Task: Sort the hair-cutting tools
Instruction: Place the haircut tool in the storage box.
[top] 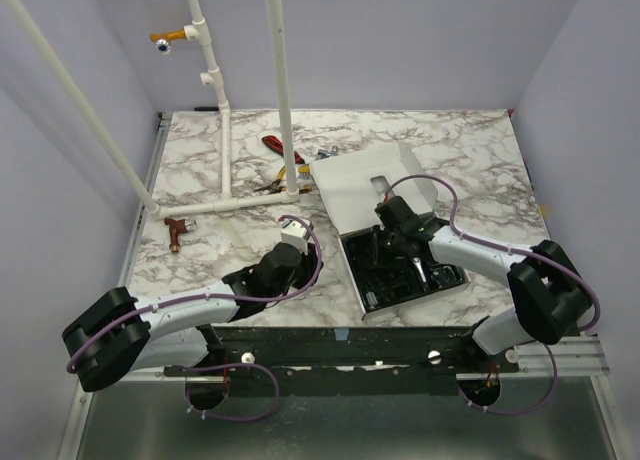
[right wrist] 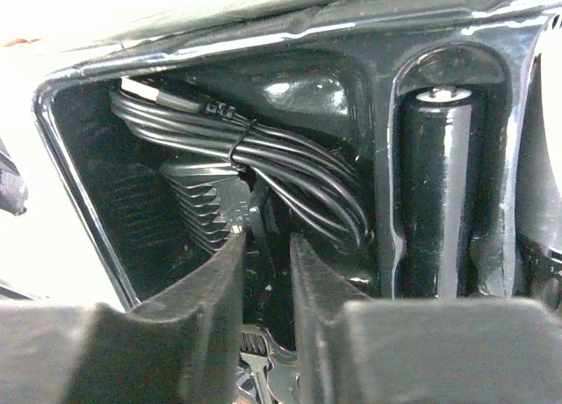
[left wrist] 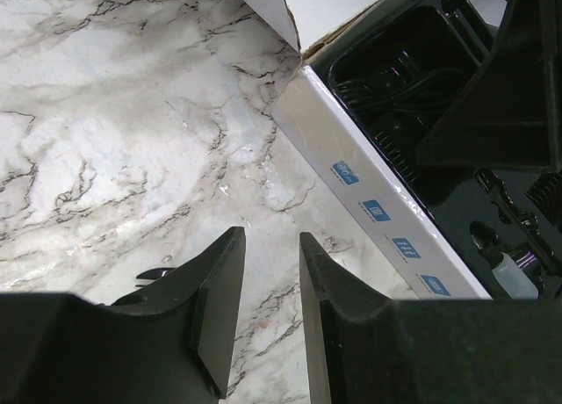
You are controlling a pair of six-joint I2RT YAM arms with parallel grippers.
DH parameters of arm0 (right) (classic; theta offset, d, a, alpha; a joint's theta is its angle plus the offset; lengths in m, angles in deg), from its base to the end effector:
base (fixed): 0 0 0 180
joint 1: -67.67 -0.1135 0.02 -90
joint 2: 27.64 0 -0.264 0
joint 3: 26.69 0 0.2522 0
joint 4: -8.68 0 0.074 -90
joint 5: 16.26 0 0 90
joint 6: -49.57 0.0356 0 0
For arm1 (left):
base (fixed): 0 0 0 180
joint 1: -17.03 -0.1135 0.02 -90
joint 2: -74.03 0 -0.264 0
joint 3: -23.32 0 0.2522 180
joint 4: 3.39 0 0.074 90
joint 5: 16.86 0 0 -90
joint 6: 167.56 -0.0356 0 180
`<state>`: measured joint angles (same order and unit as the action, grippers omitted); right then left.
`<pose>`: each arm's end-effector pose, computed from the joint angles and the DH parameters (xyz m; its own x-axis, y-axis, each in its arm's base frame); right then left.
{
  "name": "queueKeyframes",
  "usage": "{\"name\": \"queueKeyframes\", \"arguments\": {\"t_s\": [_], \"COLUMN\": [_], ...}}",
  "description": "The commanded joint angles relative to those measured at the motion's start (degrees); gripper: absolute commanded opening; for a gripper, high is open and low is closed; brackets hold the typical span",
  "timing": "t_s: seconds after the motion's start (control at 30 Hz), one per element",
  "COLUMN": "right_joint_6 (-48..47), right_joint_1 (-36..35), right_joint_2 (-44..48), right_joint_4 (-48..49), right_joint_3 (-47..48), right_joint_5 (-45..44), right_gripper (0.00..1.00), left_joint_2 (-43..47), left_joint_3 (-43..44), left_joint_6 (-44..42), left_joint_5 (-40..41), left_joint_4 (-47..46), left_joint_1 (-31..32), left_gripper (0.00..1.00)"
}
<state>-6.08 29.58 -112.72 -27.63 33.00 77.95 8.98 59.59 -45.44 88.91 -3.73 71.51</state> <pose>0.2165 0.1730 0.1720 -0.9347 -0.0177 -0.3549 -0.1395 0.9368 0.3209 0.1385 -0.1774 0.1799 -0.5770 -0.0724 -0.8135 0.3987 0.8444 -0.3579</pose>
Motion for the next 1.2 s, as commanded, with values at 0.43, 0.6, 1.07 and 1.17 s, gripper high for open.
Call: {"name": "queueKeyframes", "arguments": {"t_s": [0.43,0.6,1.07,1.17], "right_joint_6": [4.2,4.0,1.6,1.6], "right_joint_1": [-0.2,-0.3,-0.3,-0.2], "right_joint_2": [7.7,7.1,8.3,5.9], "right_joint_4": [1.2,1.0,4.6,6.4], "right_joint_3": [0.2,0.0,0.3,1.7], "right_joint_5": [-6.2,-5.6,-1.3,2.2], "right_gripper": [0.07,0.24,0.37,0.35], "left_joint_2": [0.1,-0.2,-0.2,-0.9], "left_joint_3": [1.0,1.0,0.9,1.3], "left_joint_6": [-1.7,-1.5,-1.1,-1.1], "left_joint_5": [1.2,0.9,0.9,0.4], "left_joint_4": [-1.5,-1.7,-1.6,-1.7], "left_joint_1": [-0.8,-0.9,-0.9,-1.0], "left_gripper": [0.33,0.33,0.33,0.33]}}
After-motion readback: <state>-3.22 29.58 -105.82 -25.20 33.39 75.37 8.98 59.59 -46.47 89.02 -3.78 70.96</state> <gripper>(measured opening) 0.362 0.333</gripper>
